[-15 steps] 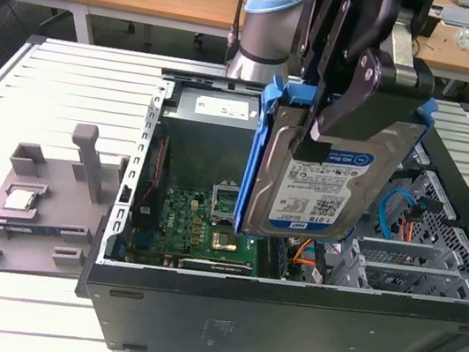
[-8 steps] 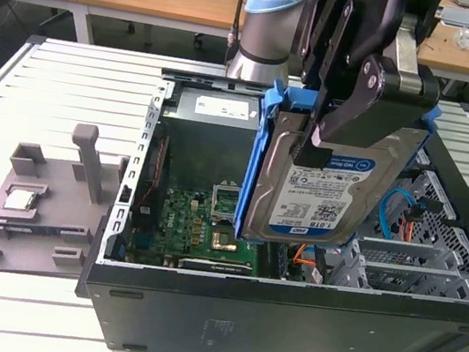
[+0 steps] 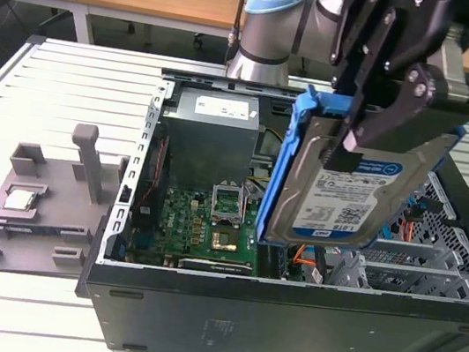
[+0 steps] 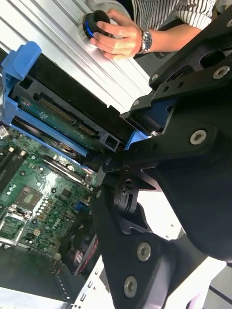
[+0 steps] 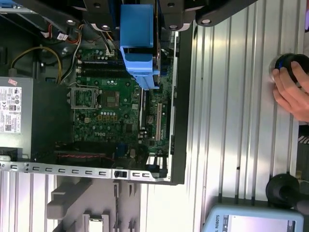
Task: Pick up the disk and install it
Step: 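Pick up the disk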
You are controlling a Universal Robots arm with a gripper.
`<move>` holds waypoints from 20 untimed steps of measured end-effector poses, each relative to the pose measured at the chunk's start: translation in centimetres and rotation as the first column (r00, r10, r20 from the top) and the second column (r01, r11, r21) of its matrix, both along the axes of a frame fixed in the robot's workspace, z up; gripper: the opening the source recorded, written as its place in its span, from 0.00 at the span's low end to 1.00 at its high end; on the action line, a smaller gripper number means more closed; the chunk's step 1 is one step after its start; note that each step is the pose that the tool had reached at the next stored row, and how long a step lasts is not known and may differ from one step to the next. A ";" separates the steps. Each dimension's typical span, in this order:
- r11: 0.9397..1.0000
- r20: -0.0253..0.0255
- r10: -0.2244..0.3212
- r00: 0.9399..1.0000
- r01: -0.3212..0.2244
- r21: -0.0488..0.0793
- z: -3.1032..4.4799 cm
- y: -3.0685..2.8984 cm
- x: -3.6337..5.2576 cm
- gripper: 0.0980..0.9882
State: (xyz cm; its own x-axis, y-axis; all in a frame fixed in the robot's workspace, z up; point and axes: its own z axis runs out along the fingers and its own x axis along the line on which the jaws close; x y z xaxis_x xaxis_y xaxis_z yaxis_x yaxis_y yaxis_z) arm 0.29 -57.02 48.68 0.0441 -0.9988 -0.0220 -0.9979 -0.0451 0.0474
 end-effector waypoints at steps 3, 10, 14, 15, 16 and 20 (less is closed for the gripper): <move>1.000 0.000 0.000 1.000 0.000 0.000 0.00 0.00 0.69 0.30; 1.000 0.000 0.000 1.000 0.000 0.000 0.00 0.00 1.65 0.30; 1.000 0.000 0.000 1.000 0.000 -0.001 0.00 -0.01 1.91 0.30; 1.000 0.000 0.000 1.000 0.000 -0.002 0.00 -0.01 1.94 0.30; 1.000 0.000 0.000 1.000 0.000 -0.002 0.00 -0.01 2.03 0.30; 1.000 0.000 0.000 1.000 0.000 -0.002 -0.01 0.00 2.48 0.30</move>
State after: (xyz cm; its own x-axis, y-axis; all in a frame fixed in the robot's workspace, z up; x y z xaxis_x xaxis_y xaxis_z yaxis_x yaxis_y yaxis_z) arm 2.77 -57.02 48.68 0.0442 -0.9988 -0.0197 -0.9979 -0.0451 0.0475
